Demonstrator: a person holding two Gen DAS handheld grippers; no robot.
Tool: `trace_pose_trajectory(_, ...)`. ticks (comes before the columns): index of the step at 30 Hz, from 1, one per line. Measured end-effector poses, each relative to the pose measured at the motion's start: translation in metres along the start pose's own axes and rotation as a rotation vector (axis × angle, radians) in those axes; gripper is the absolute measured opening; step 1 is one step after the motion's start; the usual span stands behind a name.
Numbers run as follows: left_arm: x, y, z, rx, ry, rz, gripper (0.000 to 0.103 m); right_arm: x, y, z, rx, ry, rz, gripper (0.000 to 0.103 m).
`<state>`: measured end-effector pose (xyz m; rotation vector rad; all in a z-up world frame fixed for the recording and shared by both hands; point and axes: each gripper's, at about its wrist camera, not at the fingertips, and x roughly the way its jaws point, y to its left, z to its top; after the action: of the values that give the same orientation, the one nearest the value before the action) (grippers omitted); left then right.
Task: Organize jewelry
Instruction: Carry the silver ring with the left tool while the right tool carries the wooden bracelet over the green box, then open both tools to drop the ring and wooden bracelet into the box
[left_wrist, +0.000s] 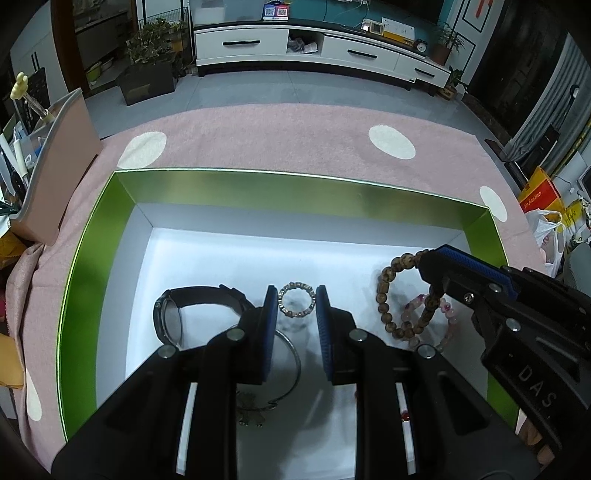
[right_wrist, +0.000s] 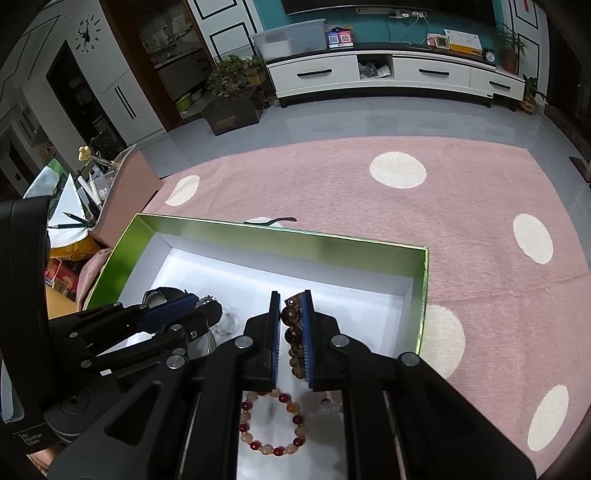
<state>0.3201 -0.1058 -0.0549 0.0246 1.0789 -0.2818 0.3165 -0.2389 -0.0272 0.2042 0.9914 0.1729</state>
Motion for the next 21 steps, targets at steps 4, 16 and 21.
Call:
trace_pose_trajectory(4, 0.001, -0.001, 0.0, -0.001, 0.002, 0.0, 0.021, 0.0, -0.001, 0.0, 0.003, 0.001, -0.002, 0.011)
trace_pose_trajectory(16, -0.001, -0.001, 0.0, 0.001, -0.002, -0.005, 0.036, -0.004, -0.001, -0.001, 0.011, -0.009, 0.003, 0.012)
trace_pose_trajectory(21, -0.005, 0.0, -0.001, -0.01, -0.017, -0.005, 0.052, -0.018, -0.004, -0.003, 0.015, -0.042, 0.007, 0.022)
